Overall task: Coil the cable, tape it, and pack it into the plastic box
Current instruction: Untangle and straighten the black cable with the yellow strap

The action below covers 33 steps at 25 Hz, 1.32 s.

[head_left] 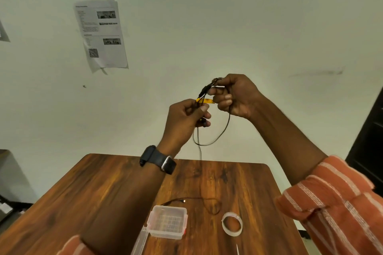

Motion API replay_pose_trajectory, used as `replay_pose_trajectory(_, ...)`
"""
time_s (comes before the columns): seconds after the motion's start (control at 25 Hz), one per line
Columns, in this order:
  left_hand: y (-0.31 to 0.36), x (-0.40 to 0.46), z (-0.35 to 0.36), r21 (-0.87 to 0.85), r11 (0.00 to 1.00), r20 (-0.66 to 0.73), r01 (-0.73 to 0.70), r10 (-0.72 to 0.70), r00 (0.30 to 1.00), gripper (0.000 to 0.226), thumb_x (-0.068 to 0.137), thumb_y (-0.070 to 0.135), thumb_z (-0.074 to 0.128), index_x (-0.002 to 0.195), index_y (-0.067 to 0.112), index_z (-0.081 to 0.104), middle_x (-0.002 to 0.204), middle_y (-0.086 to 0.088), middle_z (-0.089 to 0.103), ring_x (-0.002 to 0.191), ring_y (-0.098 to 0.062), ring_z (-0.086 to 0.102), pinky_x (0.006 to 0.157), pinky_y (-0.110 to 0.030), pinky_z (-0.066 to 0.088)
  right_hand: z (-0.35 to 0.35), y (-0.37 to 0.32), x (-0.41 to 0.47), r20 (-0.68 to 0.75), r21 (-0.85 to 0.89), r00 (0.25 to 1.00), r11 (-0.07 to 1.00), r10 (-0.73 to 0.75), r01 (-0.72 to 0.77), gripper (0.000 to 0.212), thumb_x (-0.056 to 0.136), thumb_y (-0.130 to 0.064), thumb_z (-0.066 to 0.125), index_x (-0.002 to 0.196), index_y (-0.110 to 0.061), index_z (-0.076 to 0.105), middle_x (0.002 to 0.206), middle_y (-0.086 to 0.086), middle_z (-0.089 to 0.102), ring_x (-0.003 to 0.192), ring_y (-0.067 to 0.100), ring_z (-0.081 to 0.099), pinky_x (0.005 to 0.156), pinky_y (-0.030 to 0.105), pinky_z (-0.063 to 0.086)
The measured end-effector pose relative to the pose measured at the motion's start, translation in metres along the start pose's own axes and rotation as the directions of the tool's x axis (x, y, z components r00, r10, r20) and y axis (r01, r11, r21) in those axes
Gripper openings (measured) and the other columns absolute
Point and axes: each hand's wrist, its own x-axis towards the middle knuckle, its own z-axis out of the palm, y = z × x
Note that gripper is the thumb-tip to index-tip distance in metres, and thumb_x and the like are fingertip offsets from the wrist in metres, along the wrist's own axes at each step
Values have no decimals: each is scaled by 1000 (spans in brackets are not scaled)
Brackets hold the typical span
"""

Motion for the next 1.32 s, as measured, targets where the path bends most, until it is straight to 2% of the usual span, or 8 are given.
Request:
replay_pose_trajectory(0.24,-20,1,1,63,998,-129,1,7,992,13,94,21,65,94,18,78,87,-22,67,68,-20,59,66,-33,56,-42,-4,-14,-139,-108,986,991,-87,72,18,85,-9,44,79,-8,60,49,-6,29,36,6,18,31,15,15)
replay_pose_trajectory(0.44,-29,-3,-4,-223,969,-93,106,-129,987,25,96,23,62,98,3,76,84,-11,75,66,-19,66,62,-28,56,-84,9,-15,-348,-288,918,954,-190,88,17,82,0,58,84,-6,73,61,-2,37,37,7,21,32,17,18)
replay_pose_trajectory(0.6,-41,-4,-5,-244,967,-364,71,-160,918,22,95,25,63,91,7,75,82,-8,72,73,-18,69,68,-31,59,-107,25,-25,-179,-552,980,834,-92,-23,9,81,-14,77,79,-5,76,54,-6,42,41,6,22,35,17,20)
replay_pose_trajectory(0.72,-43,-1,-12,-402,908,-437,119,-305,846,21,95,27,64,91,9,74,70,-1,64,67,-16,64,70,-32,59,-114,42,-30,-17,-464,994,881,-112,91,21,81,-33,72,70,-16,72,53,-10,36,43,5,22,36,16,22)
replay_pose_trajectory(0.84,-46,-1,-12,-563,807,-327,180,-417,848,20,99,21,58,92,6,71,52,3,49,48,-11,51,61,-28,60,-113,60,-27,-184,-350,962,928,-201,127,25,85,-35,70,72,-13,69,56,-4,31,43,6,24,36,17,23)
replay_pose_trajectory(0.96,-47,-1,-5,-603,755,-187,257,-448,874,20,100,17,53,91,7,68,46,6,42,40,-7,43,52,-22,55,-98,74,-23,-317,-553,890,826,-328,107,16,91,-24,69,86,-9,75,61,3,54,52,16,47,47,24,43)
replay_pose_trajectory(1.16,-48,-7,5,-515,820,-129,248,-361,924,25,99,26,57,94,5,69,53,2,47,47,-12,56,58,-28,58,-50,97,-39,-111,-873,645,384,-756,300,17,87,-29,72,104,-25,73,101,-10,69,93,4,61,75,16,46)
replay_pose_trajectory(1.32,-40,-9,9,-557,790,-94,255,-365,926,24,99,26,56,94,5,67,53,2,47,49,-13,56,58,-28,57,-26,102,-53,81,-753,837,517,-541,407,29,76,-37,81,102,-28,73,87,-8,72,81,6,68,62,9,49)
